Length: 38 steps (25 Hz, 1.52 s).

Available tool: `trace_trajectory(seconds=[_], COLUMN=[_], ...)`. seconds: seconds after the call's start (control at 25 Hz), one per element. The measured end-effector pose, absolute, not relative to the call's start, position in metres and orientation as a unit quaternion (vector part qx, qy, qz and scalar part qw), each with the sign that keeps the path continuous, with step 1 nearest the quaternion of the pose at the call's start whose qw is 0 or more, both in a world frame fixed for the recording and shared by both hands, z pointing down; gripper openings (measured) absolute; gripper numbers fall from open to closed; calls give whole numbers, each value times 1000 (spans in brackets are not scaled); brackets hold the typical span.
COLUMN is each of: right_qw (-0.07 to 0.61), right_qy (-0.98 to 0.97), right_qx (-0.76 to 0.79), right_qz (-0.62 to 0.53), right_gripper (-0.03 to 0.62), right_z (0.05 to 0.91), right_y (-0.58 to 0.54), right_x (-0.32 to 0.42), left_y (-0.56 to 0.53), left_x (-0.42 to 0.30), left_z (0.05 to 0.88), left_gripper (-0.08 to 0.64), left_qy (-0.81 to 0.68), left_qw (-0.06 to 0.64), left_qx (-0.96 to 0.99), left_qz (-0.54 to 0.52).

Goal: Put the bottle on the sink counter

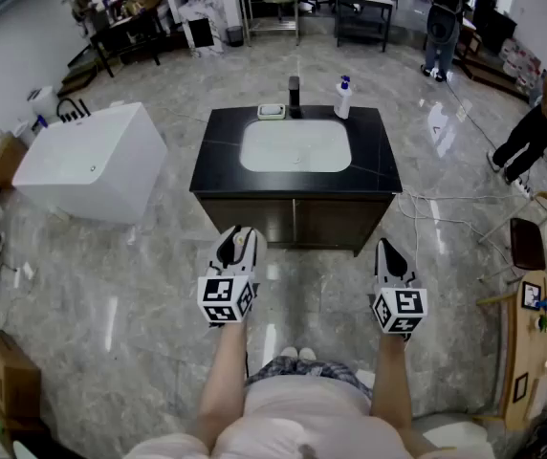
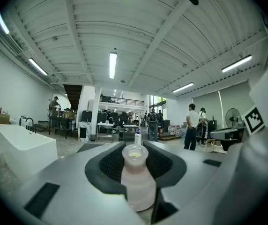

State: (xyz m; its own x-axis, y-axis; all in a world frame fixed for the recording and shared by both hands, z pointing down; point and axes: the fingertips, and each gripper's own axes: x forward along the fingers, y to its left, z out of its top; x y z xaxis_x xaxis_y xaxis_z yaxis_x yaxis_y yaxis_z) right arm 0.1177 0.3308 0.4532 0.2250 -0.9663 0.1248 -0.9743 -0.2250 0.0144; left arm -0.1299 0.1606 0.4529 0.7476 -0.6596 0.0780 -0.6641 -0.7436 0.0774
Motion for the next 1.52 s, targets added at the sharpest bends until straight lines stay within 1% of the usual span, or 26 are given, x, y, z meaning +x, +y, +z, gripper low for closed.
trace_trajectory(seconds=[0.76,1.12,1.36,1.52], right_qw=[51,34,58,56], right_qy=[-612,-600,-592,-590], right_qx=[788,798,803,805], right_qz=[43,46,32,27], right_gripper=[14,15,15,15], right_z=[455,453,454,455], right_y=[327,329,325,321], right_x=[109,113,105,101], left_y=[157,152,144,138], left_x=[-134,-134,-133,-131], left_z=[456,456,457,457], left_gripper=[132,132,132,132], left_qy=[-350,-346,-335,-327], left_qw=[53,54,52,48], left_qx=[935,936,941,943], left_qz=[23,23,21,20])
